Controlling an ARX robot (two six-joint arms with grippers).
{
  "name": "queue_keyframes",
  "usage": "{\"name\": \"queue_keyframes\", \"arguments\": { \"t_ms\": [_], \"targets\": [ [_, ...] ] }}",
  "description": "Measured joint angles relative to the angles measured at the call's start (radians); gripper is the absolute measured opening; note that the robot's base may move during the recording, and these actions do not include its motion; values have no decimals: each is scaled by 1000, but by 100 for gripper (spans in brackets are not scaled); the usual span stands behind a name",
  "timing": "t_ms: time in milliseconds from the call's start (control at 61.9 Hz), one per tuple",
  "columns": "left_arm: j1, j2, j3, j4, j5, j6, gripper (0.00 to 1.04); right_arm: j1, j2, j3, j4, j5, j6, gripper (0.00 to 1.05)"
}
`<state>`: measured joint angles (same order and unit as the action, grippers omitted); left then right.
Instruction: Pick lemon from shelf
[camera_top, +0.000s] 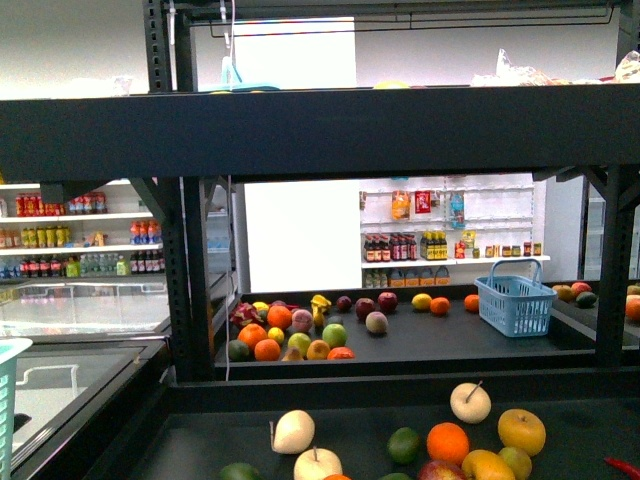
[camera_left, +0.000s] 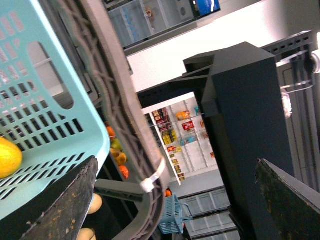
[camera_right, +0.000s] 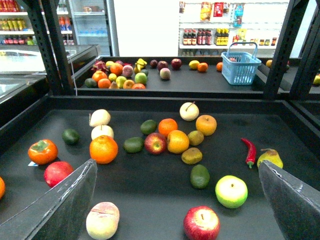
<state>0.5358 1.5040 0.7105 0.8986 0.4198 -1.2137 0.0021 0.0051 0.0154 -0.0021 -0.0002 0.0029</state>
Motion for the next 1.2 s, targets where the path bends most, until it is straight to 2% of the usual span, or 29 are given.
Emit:
{"name": "queue_keyframes", "arguments": {
  "t_ms": [161,323,339,436,549,646,678,694,775,824,1098,1195],
  "targets": [
    [21,-127,-20,-136,3,98,97,0,0,0,0,0,0,97],
    [-18,-432,-58,-418,-220,539,97,0,0,0,0,0,0,97],
    [-28,-480,-68,-455,-249,620,97,0,0,0,0,0,0,97],
    [-79,-678,-137,-577,-329,838,97,0,0,0,0,0,0,97],
    [-161,-910,-216,-739,-399,951,97,0,0,0,0,0,0,97],
    [-278,-1098,-257,-889,-485,1012,97,0,0,0,0,0,0,97],
    [-299,-1163,-262,-976,-370,1072,89,0,0,0,0,0,0,97],
    [-319,-1188,-270,-995,-357,1096,85,0,0,0,0,0,0,97],
    [-480,-1265,-353,-992,-403,1159,69,0,0,0,0,1,0,97],
    [-517,-1294,-409,-975,-402,1176,61,0,0,0,0,0,0,97],
    [-532,-1420,-619,-917,-419,1199,4,0,0,0,0,0,0,97],
    [-532,-1434,-632,-912,-420,1202,3,0,0,0,0,0,0,97]
  ]
}}
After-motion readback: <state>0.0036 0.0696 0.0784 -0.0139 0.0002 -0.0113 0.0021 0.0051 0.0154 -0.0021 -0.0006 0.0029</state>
